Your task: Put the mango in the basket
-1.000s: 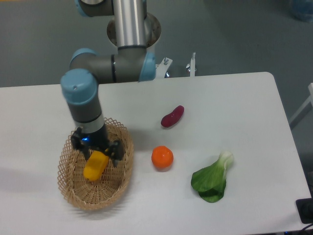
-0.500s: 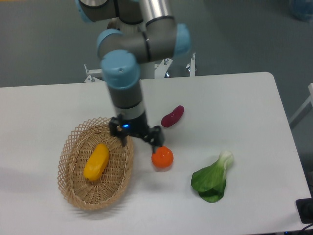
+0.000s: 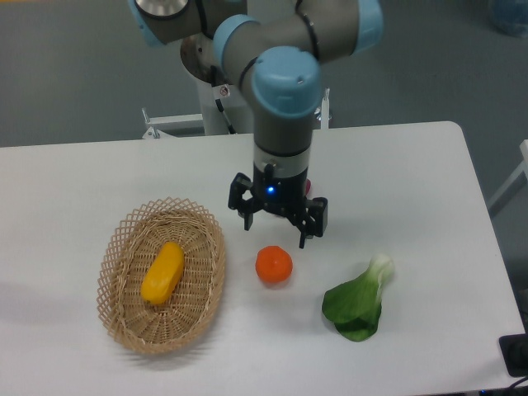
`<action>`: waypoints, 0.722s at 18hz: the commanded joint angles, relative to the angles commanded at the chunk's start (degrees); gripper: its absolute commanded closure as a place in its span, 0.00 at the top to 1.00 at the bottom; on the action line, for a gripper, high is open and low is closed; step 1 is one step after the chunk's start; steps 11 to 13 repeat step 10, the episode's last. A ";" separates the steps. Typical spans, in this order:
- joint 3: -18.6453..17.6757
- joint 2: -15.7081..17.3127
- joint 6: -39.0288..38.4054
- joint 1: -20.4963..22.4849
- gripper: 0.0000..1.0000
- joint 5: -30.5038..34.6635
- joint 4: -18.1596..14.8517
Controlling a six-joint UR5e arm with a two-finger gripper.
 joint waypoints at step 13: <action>0.18 0.00 -0.61 0.09 1.00 -0.26 0.26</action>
